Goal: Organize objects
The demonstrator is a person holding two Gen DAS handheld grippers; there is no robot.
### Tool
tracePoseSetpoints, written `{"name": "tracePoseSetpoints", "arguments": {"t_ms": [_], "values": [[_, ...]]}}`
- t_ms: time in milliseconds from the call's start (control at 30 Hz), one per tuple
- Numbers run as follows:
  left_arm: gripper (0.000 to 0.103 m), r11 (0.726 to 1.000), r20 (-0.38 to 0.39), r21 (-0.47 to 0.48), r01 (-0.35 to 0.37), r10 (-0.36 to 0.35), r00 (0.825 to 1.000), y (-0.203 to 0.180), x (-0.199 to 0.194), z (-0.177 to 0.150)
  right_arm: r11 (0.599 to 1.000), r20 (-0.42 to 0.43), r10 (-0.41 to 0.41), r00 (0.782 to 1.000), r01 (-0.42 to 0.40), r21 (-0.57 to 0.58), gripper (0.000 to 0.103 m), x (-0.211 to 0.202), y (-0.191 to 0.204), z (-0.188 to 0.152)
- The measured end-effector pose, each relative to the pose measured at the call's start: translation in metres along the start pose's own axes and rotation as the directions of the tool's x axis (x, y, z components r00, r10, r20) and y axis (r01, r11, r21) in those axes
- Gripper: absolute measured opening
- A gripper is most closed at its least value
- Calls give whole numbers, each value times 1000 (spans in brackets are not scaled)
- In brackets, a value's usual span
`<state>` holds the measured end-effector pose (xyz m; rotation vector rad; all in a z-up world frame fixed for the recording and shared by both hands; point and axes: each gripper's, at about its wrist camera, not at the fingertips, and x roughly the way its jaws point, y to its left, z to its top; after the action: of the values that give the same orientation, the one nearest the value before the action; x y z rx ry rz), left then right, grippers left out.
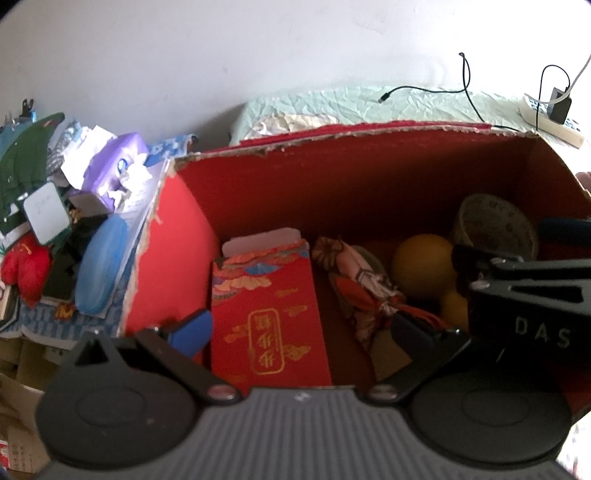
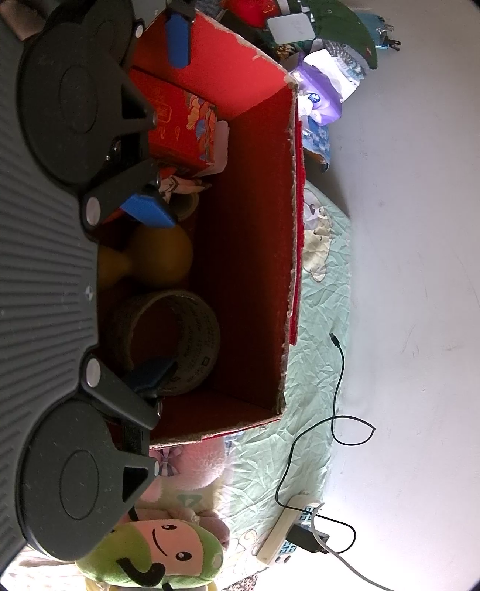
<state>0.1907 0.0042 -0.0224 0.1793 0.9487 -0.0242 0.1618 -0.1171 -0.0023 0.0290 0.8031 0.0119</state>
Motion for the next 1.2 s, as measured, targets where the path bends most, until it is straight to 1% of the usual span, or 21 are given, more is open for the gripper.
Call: {"name": "tracePoseSetpoints", "arguments": {"t_ms": [167, 333, 467, 533, 633, 800, 1000, 1067, 1200], "values": [[103, 999, 28, 33, -28, 27, 999, -5, -2, -1, 1000, 2, 0, 1000, 0, 1, 79, 0, -1, -1], [102, 1000, 10, -9, 15, -15, 1000, 3, 0, 1, 1000, 2, 2, 1000, -2, 3, 79, 0, -1, -1], [102, 1000, -7, 12, 15, -15, 1000, 0, 2, 2, 1000, 0, 6, 1000, -6, 16, 79, -1, -2, 1], [102, 1000, -17, 19, 19, -19, 1000, 0, 3, 2, 999, -5, 18, 1000, -18, 43, 79, -3, -5, 2], [97, 999, -17, 22, 25, -25, 1000, 1, -3, 2, 995, -12, 39, 999, -38, 90, 78, -10, -13, 4], [99, 999, 2, -10, 50, -50, 999, 6, -17, 2, 991, -1, 42, 999, -41, 124, 78, -19, -21, 2], [100, 996, -4, -47, 73, -73, 997, 11, -30, 3, 989, 20, 43, 999, -46, 140, 78, -32, -22, 2], [100, 994, -7, -74, 78, -79, 997, 14, -37, 2, 987, 25, 47, 999, -50, 149, 78, -38, -22, 3], [100, 990, -6, -113, 90, -91, 996, 20, -48, -1, 988, 26, 31, 999, -35, 151, 78, -47, -20, 1]]}}
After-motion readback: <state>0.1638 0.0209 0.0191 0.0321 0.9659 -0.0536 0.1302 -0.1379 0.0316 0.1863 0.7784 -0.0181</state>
